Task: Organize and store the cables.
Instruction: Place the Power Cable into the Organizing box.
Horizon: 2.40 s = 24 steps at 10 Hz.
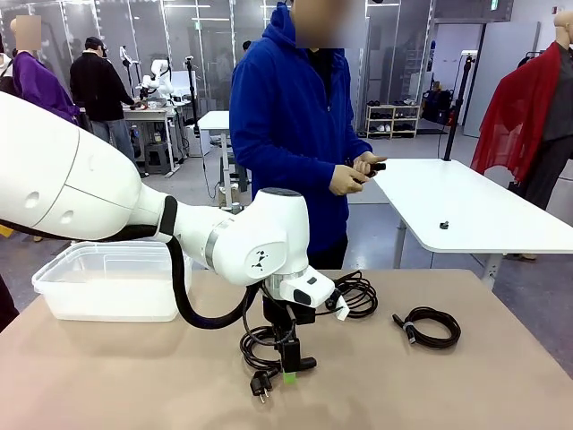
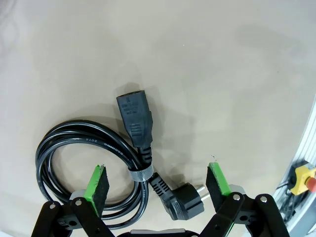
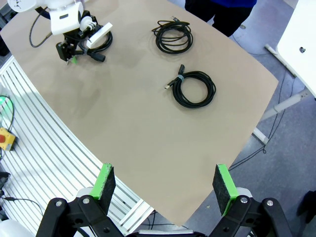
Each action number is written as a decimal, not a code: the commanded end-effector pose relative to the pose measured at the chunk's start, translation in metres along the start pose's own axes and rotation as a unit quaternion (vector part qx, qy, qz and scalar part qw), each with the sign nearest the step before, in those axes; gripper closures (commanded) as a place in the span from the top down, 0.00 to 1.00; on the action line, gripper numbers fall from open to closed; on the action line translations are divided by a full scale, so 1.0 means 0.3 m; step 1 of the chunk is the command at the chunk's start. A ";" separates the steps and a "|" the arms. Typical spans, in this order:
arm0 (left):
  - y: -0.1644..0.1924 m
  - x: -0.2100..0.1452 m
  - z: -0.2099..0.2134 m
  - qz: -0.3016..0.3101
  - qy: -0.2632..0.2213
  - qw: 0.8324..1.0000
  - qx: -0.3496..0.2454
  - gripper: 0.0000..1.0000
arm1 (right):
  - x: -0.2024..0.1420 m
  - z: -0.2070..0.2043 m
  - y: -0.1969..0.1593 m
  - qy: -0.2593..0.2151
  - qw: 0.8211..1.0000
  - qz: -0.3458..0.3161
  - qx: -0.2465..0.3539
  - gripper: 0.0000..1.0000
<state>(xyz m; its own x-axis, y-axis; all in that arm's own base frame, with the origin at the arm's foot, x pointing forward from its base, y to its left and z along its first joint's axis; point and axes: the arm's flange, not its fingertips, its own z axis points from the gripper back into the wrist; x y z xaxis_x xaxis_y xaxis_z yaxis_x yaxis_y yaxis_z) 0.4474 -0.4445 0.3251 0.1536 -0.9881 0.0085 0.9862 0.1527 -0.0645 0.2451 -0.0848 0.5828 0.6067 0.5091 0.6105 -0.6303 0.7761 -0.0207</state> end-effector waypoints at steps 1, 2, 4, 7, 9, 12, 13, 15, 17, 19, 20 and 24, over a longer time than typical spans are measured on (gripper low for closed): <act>-0.015 0.000 -0.035 0.007 -0.005 1.000 0.015 1.00 | -0.003 0.000 -0.002 -0.002 1.000 -0.002 -0.002 1.00; -0.015 -0.002 -0.038 0.010 -0.003 1.000 0.022 1.00 | -0.003 0.000 -0.002 -0.002 1.000 -0.002 -0.002 1.00; -0.014 0.000 -0.046 0.004 -0.008 1.000 0.018 1.00 | -0.003 0.000 -0.002 -0.002 1.000 -0.002 -0.002 1.00; -0.015 0.001 -0.058 0.004 0.006 1.000 0.012 0.74 | -0.003 0.000 -0.002 -0.002 1.000 -0.002 -0.002 1.00; -0.015 0.000 -0.063 0.002 0.008 1.000 0.015 0.18 | -0.003 0.000 -0.002 -0.002 1.000 -0.002 -0.002 1.00; -0.020 -0.004 -0.059 0.003 0.011 1.000 0.023 0.00 | -0.003 0.000 -0.002 -0.002 1.000 -0.002 -0.002 1.00; -0.021 -0.004 -0.063 0.001 0.010 1.000 0.023 0.00 | -0.003 0.000 -0.002 -0.002 1.000 -0.002 -0.002 1.00; -0.022 0.000 -0.052 -0.001 0.008 1.000 0.028 0.00 | -0.003 0.000 -0.002 -0.002 1.000 -0.002 -0.002 1.00; -0.025 0.000 -0.037 -0.006 0.004 1.000 0.026 0.00 | -0.003 0.000 -0.002 -0.002 1.000 -0.002 -0.002 1.00; -0.043 -0.034 0.087 -0.015 0.001 0.999 0.039 0.00 | -0.003 0.000 -0.002 -0.002 1.000 -0.002 -0.002 1.00; -0.053 -0.052 0.179 -0.028 -0.006 0.999 0.035 0.00 | -0.003 0.000 -0.002 -0.002 1.000 -0.002 -0.002 1.00; -0.086 -0.116 0.440 -0.064 -0.009 0.997 0.043 0.00 | -0.003 0.000 -0.002 -0.002 1.000 -0.002 -0.002 1.00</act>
<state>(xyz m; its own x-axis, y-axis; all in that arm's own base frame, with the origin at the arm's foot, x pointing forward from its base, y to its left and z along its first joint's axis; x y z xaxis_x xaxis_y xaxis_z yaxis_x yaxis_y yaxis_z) 0.4284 -0.4225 0.4535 0.0495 -0.9982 0.0346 0.9975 0.0512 0.0492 0.2452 -0.0848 0.5828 0.6069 0.5091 0.6103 -0.6303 0.7760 -0.0206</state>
